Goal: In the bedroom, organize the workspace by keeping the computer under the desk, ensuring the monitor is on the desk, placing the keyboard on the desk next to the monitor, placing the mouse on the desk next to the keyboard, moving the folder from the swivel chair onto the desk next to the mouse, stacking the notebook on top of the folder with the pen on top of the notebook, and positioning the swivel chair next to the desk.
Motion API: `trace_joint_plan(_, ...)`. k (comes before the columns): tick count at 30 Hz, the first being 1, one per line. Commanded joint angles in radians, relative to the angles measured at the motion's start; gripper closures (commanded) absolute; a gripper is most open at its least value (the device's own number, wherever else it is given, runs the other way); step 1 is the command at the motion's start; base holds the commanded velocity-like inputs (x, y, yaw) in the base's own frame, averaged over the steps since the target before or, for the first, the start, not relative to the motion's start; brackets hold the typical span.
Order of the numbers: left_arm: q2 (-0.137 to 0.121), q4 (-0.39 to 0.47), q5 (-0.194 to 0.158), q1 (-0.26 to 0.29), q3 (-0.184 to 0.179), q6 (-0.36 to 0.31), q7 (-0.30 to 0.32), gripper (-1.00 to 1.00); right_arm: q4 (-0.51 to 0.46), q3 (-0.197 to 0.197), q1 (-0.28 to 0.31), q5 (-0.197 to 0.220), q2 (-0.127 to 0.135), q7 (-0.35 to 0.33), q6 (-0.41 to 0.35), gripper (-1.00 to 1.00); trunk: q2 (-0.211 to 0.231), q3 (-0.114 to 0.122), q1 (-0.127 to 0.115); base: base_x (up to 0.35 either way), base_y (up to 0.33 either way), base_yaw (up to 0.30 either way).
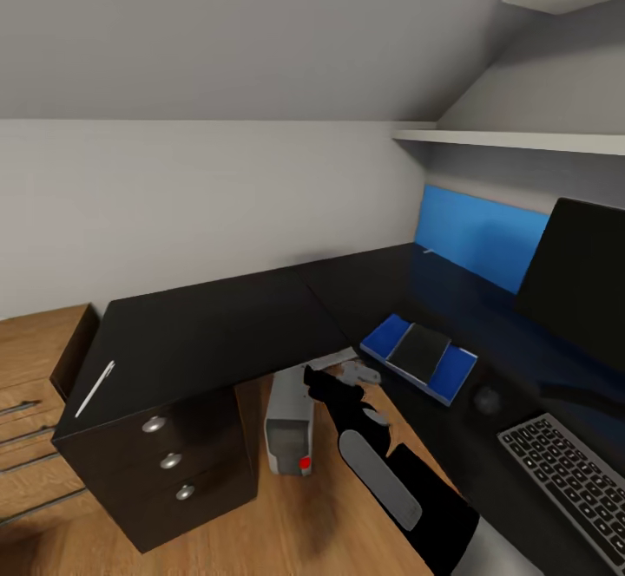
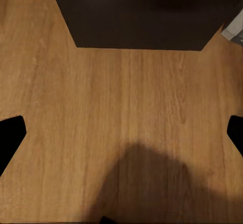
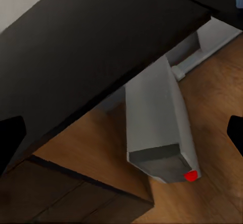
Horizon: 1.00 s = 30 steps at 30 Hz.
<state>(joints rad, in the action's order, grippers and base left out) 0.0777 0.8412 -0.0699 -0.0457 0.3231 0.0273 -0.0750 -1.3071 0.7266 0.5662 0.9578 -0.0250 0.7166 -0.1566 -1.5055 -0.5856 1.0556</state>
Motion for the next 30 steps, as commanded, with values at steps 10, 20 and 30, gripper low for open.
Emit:
trace_joint_plan(10,0.001,-0.004,-0.008,0.0,0.001,0.003,-0.003,-1.0,0.0,0.019,0.0,-0.034,-0.003,0.019,-0.004,-1.0,-0.001,-0.005,0.0,0.0,0.188,0.279)
trace_joint_plan(20,0.001,-0.005,-0.008,0.0,0.002,0.002,-0.005,-1.0,-0.002,0.134,0.001,-0.097,-0.008,0.009,-0.004,-1.0,-0.001,-0.008,0.0,0.0,0.145,0.148)
trace_joint_plan(30,0.001,-0.005,-0.008,0.0,0.001,0.002,-0.005,-1.0,-0.001,0.179,0.001,-0.171,-0.012,0.003,0.003,-1.0,-0.001,-0.008,0.0,0.0,0.005,0.006)
